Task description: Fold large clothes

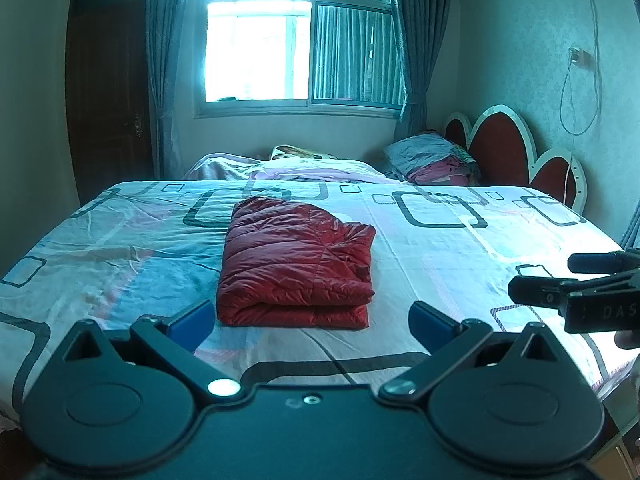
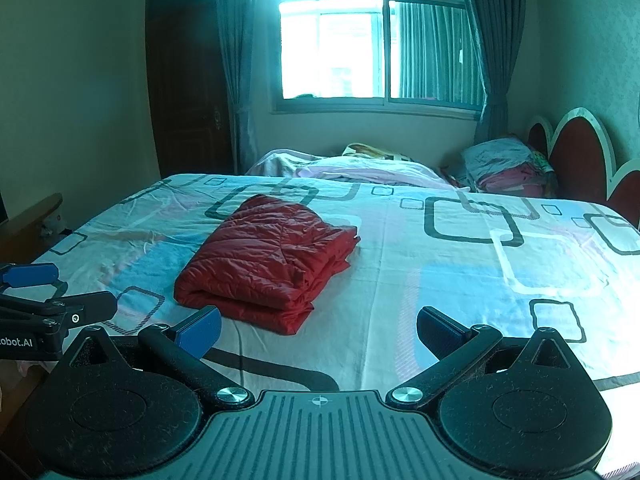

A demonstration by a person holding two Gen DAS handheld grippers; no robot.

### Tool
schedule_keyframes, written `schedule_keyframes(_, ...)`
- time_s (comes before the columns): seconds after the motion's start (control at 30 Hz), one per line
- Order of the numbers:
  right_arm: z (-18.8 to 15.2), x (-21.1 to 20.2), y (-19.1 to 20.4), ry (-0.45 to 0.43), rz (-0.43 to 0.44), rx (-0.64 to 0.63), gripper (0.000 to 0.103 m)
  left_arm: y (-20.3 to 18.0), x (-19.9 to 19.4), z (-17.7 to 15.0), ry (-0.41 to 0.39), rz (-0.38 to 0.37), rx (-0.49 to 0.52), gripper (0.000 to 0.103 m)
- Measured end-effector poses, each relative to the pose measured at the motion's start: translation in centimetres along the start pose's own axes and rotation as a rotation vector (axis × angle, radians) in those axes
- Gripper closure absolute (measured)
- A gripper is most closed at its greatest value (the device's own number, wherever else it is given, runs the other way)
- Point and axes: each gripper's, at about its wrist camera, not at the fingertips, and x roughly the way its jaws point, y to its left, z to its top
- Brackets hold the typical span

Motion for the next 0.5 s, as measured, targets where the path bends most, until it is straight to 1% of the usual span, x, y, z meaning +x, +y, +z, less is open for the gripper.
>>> schedule_keyframes(0.5,-0.01,-0.13,-0.17,-0.004,0.012,-0.007,0.0,-0.11,-0.35,-0.07,-0.013,-0.018,0.005,0.0)
